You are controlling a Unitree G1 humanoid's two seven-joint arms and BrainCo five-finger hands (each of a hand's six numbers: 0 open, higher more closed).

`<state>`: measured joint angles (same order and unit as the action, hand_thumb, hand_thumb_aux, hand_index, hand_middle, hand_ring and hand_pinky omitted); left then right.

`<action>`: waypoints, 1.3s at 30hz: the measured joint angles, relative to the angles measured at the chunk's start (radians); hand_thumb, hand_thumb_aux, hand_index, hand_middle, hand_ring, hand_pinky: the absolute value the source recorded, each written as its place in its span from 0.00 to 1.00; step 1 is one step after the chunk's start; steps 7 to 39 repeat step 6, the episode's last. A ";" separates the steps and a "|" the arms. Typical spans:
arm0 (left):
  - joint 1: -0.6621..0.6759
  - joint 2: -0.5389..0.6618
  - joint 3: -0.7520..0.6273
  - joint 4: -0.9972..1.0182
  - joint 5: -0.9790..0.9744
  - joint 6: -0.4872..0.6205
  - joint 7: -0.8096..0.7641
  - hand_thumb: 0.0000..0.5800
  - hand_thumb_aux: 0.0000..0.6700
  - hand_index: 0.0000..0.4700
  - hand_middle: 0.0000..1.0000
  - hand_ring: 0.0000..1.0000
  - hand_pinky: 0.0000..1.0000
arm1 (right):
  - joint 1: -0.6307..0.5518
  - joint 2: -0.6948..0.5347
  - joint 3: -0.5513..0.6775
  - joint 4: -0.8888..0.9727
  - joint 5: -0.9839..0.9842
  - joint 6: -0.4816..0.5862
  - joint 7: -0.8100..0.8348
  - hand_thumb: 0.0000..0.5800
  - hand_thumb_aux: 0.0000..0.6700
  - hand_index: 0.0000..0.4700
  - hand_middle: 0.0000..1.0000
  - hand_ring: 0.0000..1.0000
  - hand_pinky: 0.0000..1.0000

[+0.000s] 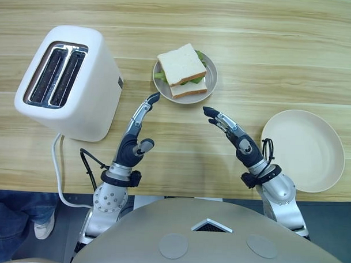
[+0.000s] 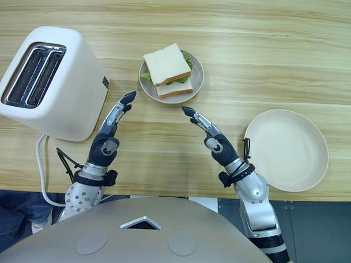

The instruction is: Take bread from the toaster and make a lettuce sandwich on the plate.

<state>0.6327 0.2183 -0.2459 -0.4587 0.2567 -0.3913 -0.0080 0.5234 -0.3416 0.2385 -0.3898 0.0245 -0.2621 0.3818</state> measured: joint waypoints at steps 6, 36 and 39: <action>0.055 -0.011 0.019 -0.040 0.001 0.001 0.008 0.00 0.00 0.00 0.00 0.00 0.00 | -0.013 -0.003 0.015 -0.055 -0.008 0.047 0.014 0.00 0.00 0.00 0.00 0.00 0.00; 0.055 -0.011 0.019 -0.040 0.001 0.001 0.008 0.00 0.00 0.00 0.00 0.00 0.00 | -0.013 -0.003 0.015 -0.055 -0.008 0.047 0.014 0.00 0.00 0.00 0.00 0.00 0.00; 0.055 -0.011 0.019 -0.040 0.001 0.001 0.008 0.00 0.00 0.00 0.00 0.00 0.00 | -0.013 -0.003 0.015 -0.055 -0.008 0.047 0.014 0.00 0.00 0.00 0.00 0.00 0.00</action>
